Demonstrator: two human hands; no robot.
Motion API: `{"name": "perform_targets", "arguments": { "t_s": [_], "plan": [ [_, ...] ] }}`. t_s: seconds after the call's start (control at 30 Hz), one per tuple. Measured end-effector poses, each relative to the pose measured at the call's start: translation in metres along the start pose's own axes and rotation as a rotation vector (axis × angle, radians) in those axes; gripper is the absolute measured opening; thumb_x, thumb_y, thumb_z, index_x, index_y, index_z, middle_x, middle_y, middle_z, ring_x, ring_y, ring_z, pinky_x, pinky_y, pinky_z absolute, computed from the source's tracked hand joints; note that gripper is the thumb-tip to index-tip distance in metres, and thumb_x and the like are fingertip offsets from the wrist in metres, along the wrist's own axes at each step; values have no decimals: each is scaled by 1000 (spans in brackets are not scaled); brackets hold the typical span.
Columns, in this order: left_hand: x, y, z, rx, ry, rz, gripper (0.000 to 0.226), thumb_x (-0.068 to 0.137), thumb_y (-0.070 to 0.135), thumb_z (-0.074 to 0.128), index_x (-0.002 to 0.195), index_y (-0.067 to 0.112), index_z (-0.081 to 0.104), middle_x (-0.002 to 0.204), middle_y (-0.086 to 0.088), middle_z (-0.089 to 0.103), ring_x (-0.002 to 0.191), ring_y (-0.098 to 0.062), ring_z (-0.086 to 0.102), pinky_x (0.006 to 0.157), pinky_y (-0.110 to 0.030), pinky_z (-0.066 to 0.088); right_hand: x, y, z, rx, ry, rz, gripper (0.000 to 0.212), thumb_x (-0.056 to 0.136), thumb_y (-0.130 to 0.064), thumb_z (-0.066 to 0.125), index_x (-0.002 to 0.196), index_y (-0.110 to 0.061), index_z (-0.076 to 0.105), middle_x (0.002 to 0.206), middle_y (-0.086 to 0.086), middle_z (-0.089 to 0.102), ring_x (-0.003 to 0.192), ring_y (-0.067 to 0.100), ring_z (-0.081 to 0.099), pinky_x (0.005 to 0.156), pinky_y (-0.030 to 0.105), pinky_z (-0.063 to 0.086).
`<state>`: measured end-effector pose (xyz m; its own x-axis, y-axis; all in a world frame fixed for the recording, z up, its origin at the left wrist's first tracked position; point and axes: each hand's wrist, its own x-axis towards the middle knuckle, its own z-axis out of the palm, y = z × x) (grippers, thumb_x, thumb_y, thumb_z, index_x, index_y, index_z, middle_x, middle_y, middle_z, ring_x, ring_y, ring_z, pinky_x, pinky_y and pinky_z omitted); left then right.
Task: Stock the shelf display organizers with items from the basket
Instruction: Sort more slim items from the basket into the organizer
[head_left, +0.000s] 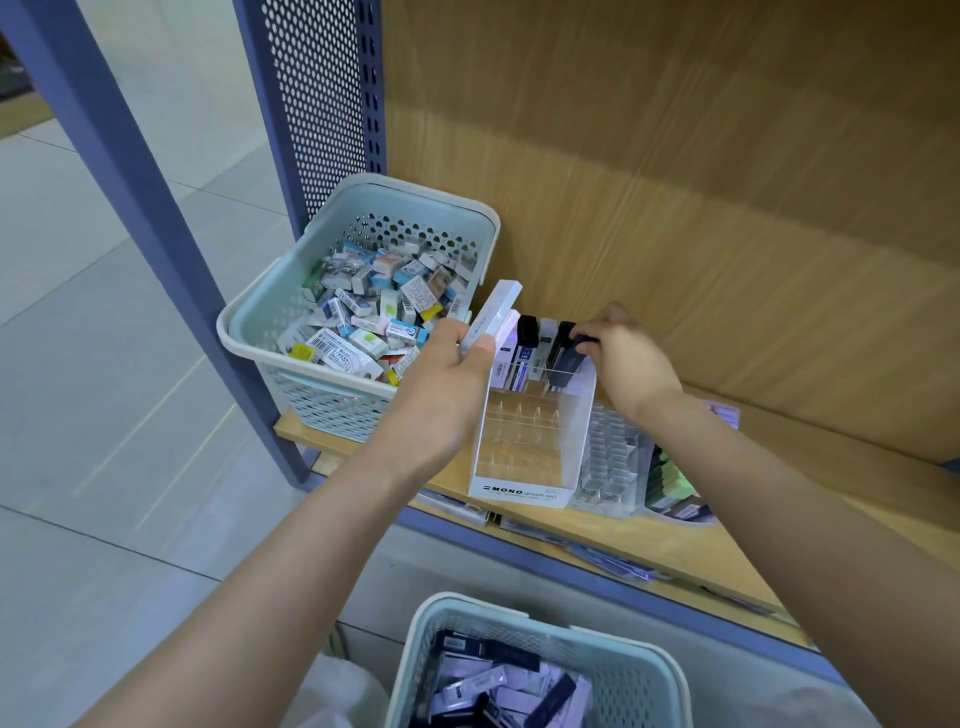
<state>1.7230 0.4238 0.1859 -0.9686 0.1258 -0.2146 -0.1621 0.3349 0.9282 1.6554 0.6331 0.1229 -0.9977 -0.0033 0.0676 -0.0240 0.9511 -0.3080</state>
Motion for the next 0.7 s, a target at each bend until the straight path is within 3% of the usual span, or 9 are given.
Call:
{"name": "perform_targets", "arguments": {
  "t_s": [0.17, 0.27, 0.47, 0.53, 0.6, 0.7],
  "plan": [
    [3, -3, 1, 1, -18, 9, 14, 101, 28, 34, 109, 20, 42, 89, -3, 49, 65, -12, 41, 60, -26, 35, -3, -4, 4, -41, 56, -11, 24, 94, -7, 52, 117, -7, 56, 115, 11, 58, 97, 31, 59, 76, 36, 49],
    [5, -4, 2, 11, -20, 3, 13, 101, 28, 35, 110, 21, 42, 88, 0, 49, 65, -11, 41, 59, -25, 35, -5, -3, 9, -125, 85, -36, 20, 95, -10, 51, 111, -5, 61, 114, 9, 56, 92, 32, 59, 71, 36, 49],
    [5, -5, 3, 28, -41, 31, 8, 100, 25, 38, 106, 19, 41, 76, 4, 44, 63, -9, 41, 56, -23, 33, -14, -6, 14, -264, 127, -95, 26, 98, -12, 44, 114, -8, 63, 110, 9, 58, 102, 26, 53, 70, 36, 47],
    [5, -7, 5, 54, -54, 48, 7, 100, 23, 39, 105, 19, 42, 76, 5, 44, 63, -9, 41, 56, -23, 34, -24, -17, 6, -35, 180, -87, 28, 100, -15, 39, 117, -9, 61, 109, 8, 60, 101, 23, 54, 76, 29, 44],
    [4, -8, 5, 76, -62, 54, 5, 99, 21, 42, 103, 19, 44, 75, 4, 45, 63, -9, 41, 57, -24, 34, -41, -37, -8, 405, 207, -32, 30, 102, -20, 35, 116, -12, 60, 105, 4, 64, 93, 17, 61, 80, 26, 47],
    [2, -11, 7, 92, -96, 71, 3, 97, 19, 48, 100, 19, 50, 73, 3, 47, 63, -10, 42, 57, -25, 35, -64, -64, -29, 897, 16, 77, 27, 101, -25, 35, 113, -15, 57, 96, 1, 65, 77, 8, 66, 73, 26, 56]
  ]
}}
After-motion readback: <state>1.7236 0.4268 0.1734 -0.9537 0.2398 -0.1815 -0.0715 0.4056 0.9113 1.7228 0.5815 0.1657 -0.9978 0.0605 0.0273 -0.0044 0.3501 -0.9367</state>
